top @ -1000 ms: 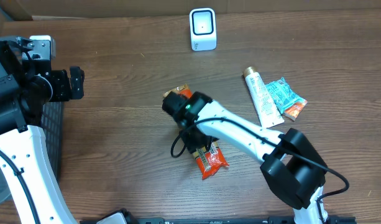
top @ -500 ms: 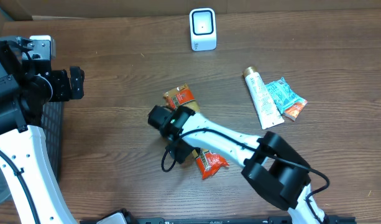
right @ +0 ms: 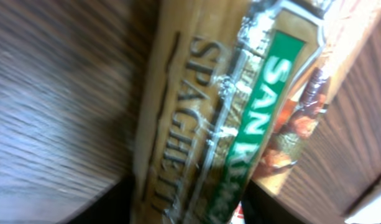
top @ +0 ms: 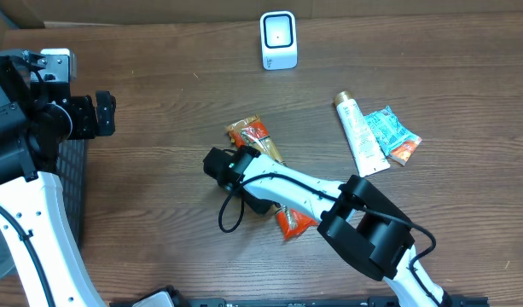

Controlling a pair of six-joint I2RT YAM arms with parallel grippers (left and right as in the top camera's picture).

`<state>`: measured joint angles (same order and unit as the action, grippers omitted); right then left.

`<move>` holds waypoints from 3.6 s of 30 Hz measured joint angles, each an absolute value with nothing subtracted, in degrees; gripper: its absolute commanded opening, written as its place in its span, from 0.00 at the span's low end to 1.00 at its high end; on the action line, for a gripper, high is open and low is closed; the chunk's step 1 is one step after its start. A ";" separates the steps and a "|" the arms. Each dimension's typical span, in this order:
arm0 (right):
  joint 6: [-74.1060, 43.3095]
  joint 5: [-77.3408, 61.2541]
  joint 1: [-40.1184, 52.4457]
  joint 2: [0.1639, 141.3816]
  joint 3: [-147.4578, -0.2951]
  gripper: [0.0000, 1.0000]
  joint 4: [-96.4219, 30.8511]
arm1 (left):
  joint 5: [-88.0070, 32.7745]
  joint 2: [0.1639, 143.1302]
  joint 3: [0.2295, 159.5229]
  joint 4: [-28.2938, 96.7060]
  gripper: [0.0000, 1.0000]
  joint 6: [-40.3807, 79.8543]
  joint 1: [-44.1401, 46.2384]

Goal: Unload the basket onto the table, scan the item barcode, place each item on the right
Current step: 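Lift the spaghetti pack and carry it up toward the scanner, then hold the spaghetti pack in front of the scanner window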

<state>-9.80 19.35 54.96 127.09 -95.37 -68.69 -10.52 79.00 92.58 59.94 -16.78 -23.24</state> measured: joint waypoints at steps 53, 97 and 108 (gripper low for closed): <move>36.01 -74.94 13.52 111.66 -103.18 0.04 -93.38 | -10.52 79.00 92.58 59.96 1.00 -16.78 -23.24; 7.62 32.69 26.15 134.10 -119.68 0.04 -39.83 | -10.52 79.00 92.58 59.94 1.00 -16.78 -23.24; 23.79 46.94 32.77 141.43 -119.68 0.04 -31.05 | -10.52 79.00 92.58 59.96 1.00 -16.78 -23.24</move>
